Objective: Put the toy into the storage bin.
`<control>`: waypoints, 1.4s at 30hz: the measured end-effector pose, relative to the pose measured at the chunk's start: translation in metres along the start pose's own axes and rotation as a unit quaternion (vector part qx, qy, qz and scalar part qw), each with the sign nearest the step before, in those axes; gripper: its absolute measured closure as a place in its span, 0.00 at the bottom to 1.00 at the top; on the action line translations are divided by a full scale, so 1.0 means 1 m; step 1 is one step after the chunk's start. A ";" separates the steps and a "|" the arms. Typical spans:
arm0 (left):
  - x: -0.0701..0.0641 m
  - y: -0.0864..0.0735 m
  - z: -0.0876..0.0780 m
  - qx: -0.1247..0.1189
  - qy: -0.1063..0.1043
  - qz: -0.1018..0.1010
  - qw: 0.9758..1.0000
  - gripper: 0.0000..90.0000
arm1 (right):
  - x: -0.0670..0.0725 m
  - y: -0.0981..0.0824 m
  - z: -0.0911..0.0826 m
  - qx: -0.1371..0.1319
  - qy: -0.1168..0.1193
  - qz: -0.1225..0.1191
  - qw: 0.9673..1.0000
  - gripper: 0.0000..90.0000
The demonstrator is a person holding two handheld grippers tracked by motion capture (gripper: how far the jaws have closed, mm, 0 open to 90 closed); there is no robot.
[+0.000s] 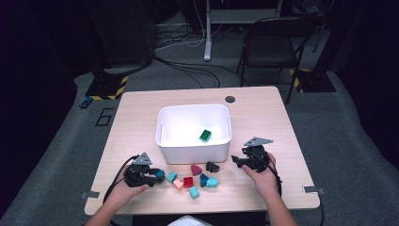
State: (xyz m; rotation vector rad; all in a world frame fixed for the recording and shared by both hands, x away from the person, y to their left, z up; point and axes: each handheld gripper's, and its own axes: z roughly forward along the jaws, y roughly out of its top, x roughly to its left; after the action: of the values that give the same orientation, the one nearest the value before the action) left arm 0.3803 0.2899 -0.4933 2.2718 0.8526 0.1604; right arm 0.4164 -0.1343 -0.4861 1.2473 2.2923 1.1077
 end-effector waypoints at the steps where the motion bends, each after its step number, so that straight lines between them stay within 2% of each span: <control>1: 0.001 0.001 -0.001 0.000 -0.001 0.002 1.000 0.65 | 0.000 0.000 0.000 0.000 0.000 0.000 1.000 0.45; 3: 0.001 0.002 -0.003 -0.007 0.001 -0.003 1.000 0.65 | 0.000 0.000 0.000 0.000 0.000 0.000 1.000 0.45; 10: 0.005 0.009 -0.009 -0.010 0.002 -0.006 1.000 0.65 | 0.000 0.000 0.001 0.002 0.001 0.002 1.000 0.45; 25: 0.009 0.030 -0.026 -0.022 0.002 -0.003 1.000 0.65 | -0.001 -0.001 0.001 0.003 0.001 0.002 1.000 0.45; 32: 0.010 0.038 -0.038 -0.028 0.000 -0.006 1.000 0.65 | -0.001 -0.001 0.001 0.003 0.000 0.002 1.000 0.45; 42: 0.010 0.052 -0.059 -0.033 0.002 0.000 0.999 0.65 | -0.001 -0.001 0.001 0.004 0.000 0.004 1.000 0.45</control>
State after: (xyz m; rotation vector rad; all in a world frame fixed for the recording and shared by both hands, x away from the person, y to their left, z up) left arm 0.3958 0.3014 -0.4164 2.2103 0.8380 0.1913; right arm 0.4171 -0.1352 -0.4879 1.2598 2.2950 1.1021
